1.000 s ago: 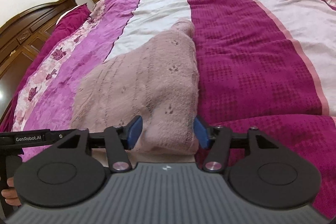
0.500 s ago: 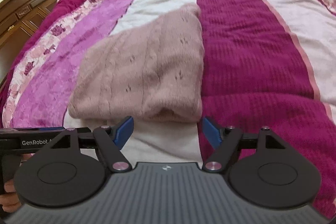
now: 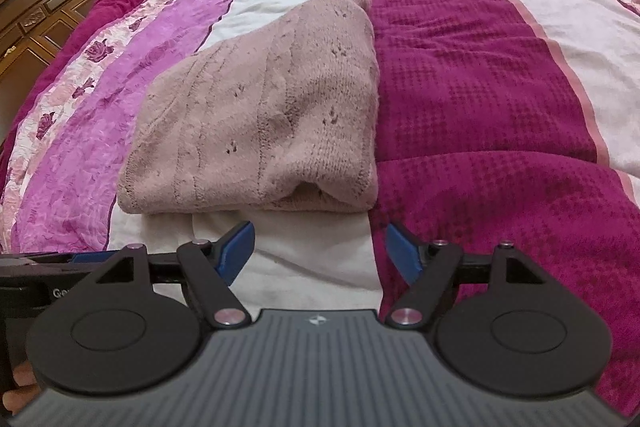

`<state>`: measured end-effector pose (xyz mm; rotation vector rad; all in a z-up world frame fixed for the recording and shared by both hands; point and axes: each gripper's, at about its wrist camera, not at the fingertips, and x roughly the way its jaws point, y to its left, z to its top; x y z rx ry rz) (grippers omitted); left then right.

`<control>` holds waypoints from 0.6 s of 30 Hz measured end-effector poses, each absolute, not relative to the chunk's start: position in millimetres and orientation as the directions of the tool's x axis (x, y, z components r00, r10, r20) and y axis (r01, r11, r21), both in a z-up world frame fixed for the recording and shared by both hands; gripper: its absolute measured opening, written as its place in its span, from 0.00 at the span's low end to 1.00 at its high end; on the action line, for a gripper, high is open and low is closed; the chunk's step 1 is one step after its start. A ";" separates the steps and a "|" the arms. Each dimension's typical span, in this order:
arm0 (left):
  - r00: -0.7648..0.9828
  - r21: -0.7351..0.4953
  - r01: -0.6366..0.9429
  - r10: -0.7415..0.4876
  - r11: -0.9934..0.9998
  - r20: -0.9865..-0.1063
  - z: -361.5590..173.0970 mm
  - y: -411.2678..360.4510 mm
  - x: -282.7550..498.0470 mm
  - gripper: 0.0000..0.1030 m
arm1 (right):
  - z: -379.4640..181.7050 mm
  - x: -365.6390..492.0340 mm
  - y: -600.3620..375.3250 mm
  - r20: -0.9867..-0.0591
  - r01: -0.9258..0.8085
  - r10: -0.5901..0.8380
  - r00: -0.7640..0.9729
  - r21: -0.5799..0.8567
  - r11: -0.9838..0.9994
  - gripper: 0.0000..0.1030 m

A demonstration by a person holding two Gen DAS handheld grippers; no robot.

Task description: Fold small clothes

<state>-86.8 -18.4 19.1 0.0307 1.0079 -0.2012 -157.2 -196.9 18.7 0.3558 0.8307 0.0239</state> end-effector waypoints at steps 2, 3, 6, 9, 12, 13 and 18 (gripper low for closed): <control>0.512 -0.068 0.183 -0.154 0.981 -0.845 17.5 -19.3 -87.5 0.68 | 17.6 -156.8 -196.7 -0.720 0.119 0.159 0.675 0.319 0.940 0.76; 0.512 -0.067 0.182 -0.152 0.981 -0.845 17.0 -19.8 -87.8 0.68 | 17.2 -156.9 -196.9 -0.721 0.119 0.159 0.674 0.319 0.940 0.76; 0.512 -0.064 0.181 -0.150 0.981 -0.846 16.6 -20.0 -87.7 0.68 | 16.8 -156.6 -197.4 -0.722 0.122 0.158 0.674 0.320 0.940 0.76; 0.512 -0.064 0.180 -0.149 0.982 -0.846 16.5 -20.0 -88.0 0.68 | 16.5 -156.2 -197.9 -0.721 0.122 0.159 0.674 0.321 0.939 0.76; 0.511 -0.066 0.179 -0.150 0.982 -0.847 16.0 -19.4 -87.5 0.68 | 16.3 -156.3 -197.8 -0.721 0.121 0.159 0.674 0.320 0.940 0.76; 0.510 -0.067 0.178 -0.151 0.982 -0.847 15.8 -19.0 -87.6 0.68 | 16.4 -156.1 -197.8 -0.721 0.121 0.160 0.674 0.321 0.939 0.76; 0.510 -0.066 0.177 -0.149 0.982 -0.847 15.6 -18.8 -87.2 0.68 | 15.5 -156.1 -197.8 -0.722 0.123 0.161 0.673 0.324 0.938 0.76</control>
